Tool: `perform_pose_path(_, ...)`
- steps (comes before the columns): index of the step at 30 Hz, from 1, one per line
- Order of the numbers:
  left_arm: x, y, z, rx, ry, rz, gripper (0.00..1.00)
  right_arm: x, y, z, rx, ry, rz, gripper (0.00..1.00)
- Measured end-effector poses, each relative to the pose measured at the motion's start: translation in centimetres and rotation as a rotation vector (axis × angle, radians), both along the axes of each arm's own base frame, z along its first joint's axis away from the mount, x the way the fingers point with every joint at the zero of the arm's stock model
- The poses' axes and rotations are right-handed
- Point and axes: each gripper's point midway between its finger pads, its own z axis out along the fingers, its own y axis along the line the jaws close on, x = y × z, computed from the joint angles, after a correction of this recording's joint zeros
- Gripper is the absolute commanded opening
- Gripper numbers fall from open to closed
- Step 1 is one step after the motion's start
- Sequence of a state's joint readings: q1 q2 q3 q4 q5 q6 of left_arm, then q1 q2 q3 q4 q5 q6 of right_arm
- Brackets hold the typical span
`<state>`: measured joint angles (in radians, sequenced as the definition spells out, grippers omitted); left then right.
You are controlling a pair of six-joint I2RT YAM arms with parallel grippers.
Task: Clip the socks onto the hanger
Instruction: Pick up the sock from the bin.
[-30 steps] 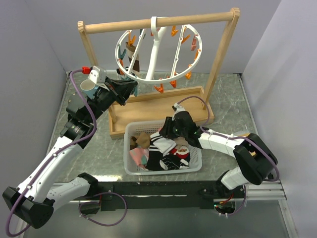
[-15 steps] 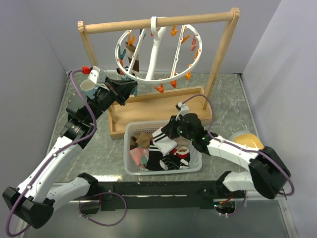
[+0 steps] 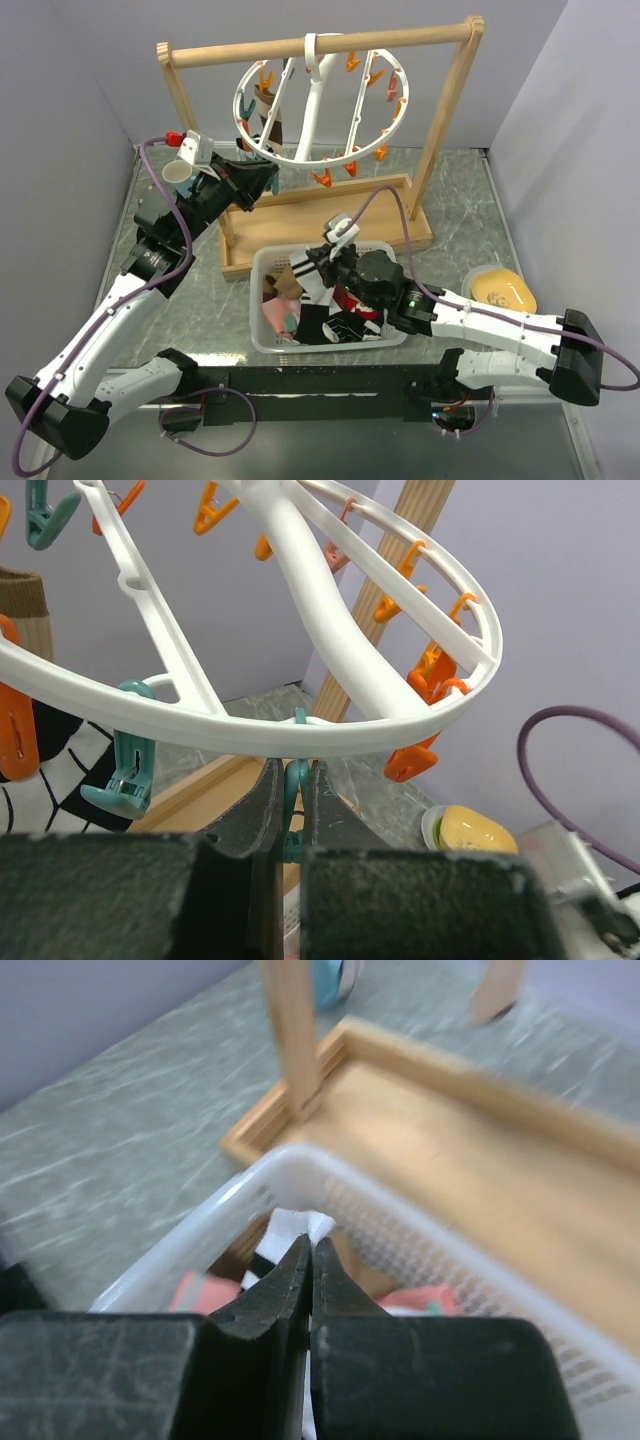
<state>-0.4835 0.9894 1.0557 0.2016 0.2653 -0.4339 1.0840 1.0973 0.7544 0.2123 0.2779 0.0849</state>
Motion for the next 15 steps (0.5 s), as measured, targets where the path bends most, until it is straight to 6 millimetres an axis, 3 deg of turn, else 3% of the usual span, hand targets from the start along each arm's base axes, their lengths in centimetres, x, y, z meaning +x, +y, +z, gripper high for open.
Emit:
perform_pose_path(7, 0.0, -0.2, -0.1, 0.001, 0.027, -0.014, 0.01, 3.0, 0.8, 6.9, -0.061, -0.280, -0.124, 0.00)
perform_pose_path(11, 0.0, -0.2, 0.0, -0.002, 0.033, -0.014, 0.01, 4.1, 1.2, 9.4, -0.056, -0.377, -0.163, 0.00)
perform_pose_path(15, -0.1, -0.2, 0.0, 0.000, 0.041, -0.016, 0.01, 4.6, 1.5, 10.3, -0.054, -0.437, -0.179, 0.00)
